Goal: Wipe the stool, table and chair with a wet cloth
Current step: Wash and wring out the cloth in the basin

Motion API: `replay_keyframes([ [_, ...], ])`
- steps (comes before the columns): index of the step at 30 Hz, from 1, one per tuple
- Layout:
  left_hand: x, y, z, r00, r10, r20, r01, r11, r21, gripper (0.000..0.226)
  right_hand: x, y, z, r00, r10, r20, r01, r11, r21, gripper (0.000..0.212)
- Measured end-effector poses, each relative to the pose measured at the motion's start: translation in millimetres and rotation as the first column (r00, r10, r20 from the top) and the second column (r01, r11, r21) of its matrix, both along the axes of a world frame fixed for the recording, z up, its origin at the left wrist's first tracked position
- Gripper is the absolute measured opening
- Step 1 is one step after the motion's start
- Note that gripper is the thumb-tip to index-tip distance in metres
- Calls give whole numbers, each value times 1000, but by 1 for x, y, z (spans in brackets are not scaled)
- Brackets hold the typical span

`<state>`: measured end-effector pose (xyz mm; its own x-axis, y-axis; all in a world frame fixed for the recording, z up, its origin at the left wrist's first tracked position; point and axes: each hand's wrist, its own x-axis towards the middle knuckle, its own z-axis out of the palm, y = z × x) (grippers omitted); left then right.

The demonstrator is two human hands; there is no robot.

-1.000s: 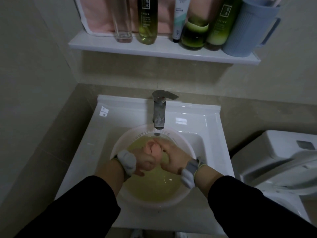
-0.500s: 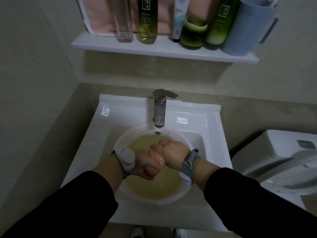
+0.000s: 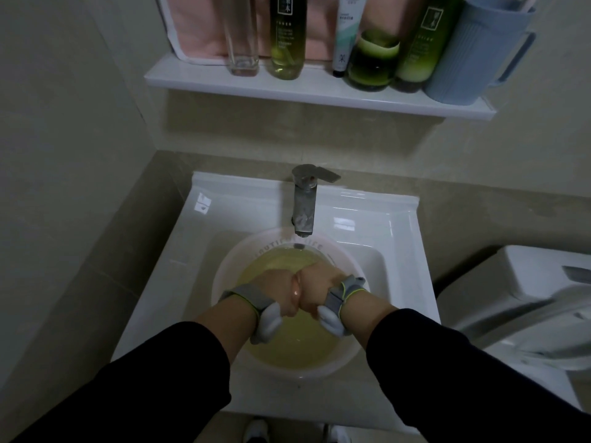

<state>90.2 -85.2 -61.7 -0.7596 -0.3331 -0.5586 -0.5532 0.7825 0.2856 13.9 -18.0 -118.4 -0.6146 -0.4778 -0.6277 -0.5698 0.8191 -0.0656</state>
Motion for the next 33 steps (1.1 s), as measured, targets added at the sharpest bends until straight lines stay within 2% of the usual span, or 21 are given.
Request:
replay_keyframes([
  [1, 0, 0, -1, 1000, -9, -26, 8, 1000, -16, 9, 0, 1, 0, 996, 83, 44, -84, 996, 32, 39],
  [2, 2, -1, -3, 999, -9, -52, 8, 999, -32, 11, 1, 5, 7, 979, 206, -1, -205, 974, 100, 33],
  [3, 3, -2, -4, 996, -16, -90, 11, 998, -56, 16, 3, -4, 18, 985, 127, -118, -115, 988, 103, 25],
  [4, 5, -2, -6, 992, -28, -124, 19, 997, -73, 21, -2, -14, 32, 995, 60, -75, -56, 997, 50, 19],
  [6, 9, -3, -10, 981, -52, -186, 31, 994, -109, 26, -15, -6, 43, 974, 136, 183, -114, 985, -128, 14],
  [7, 9, -3, -12, 974, -57, -219, 29, 991, -127, 25, -20, -1, 47, 953, 158, 259, -114, 977, -178, 6],
  [8, 10, -3, -14, 967, -61, -247, 27, 990, -140, 24, -22, 1, 49, 934, 150, 326, -89, 977, -194, 10],
  [9, 9, -3, -14, 961, -54, -273, 17, 991, -135, 24, -23, 3, 50, 917, 133, 376, -50, 974, -222, 18],
  [11, 9, -9, -14, 956, 34, -292, -44, 999, -29, 29, -21, 3, 53, 940, 130, 314, -37, 957, -287, 3],
  [13, 9, -15, -12, 932, 233, -279, -196, 969, 153, 37, -20, 9, 50, 982, 119, 144, -47, 903, -428, 41],
  [14, 10, -18, -14, 886, 386, -256, -321, 910, 262, 33, -19, 14, 53, 986, 94, 136, -8, 848, -530, 56],
  [15, 11, -19, -14, 797, 575, -183, -462, 777, 429, 17, -19, 19, 53, 988, 89, 130, 9, 790, -613, 66],
  [16, 12, -19, -12, 681, 729, -61, -557, 570, 604, 9, -19, 24, 54, 988, 106, 113, -4, 743, -669, 71],
  [17, 13, -19, -13, 579, 813, 57, -585, 366, 724, 21, -18, 28, 53, 987, 151, 50, -75, 716, -694, 73],
  [18, 13, -20, -15, 518, 839, 163, -580, 205, 788, 26, -17, 31, 50, 975, 218, -33, -181, 707, -684, 75],
  [20, 14, -21, -11, 488, 804, 339, -568, -2, 823, 25, -16, 39, 45, 912, 365, -188, -401, 691, -601, 78],
  [22, 14, -21, -5, 536, 686, 491, -558, -149, 816, 21, -17, 44, 43, 852, 440, -284, -519, 632, -576, 77],
  [23, 13, -19, -1, 577, 619, 533, -551, -186, 813, 18, -19, 45, 43, 835, 433, -340, -546, 573, -611, 76],
  [26, 11, -14, 7, 694, 443, 567, -533, -213, 819, 7, -25, 45, 46, 783, 378, -493, -619, 397, -678, 63],
  [29, 10, -11, 11, 764, 306, 568, -550, -151, 822, 9, -32, 43, 51, 700, 416, -581, -705, 274, -654, 48],
  [33, 10, -13, 13, 789, 235, 568, -581, -18, 814, 5, -35, 39, 62, 556, 473, -683, -813, 141, -565, 38],
])
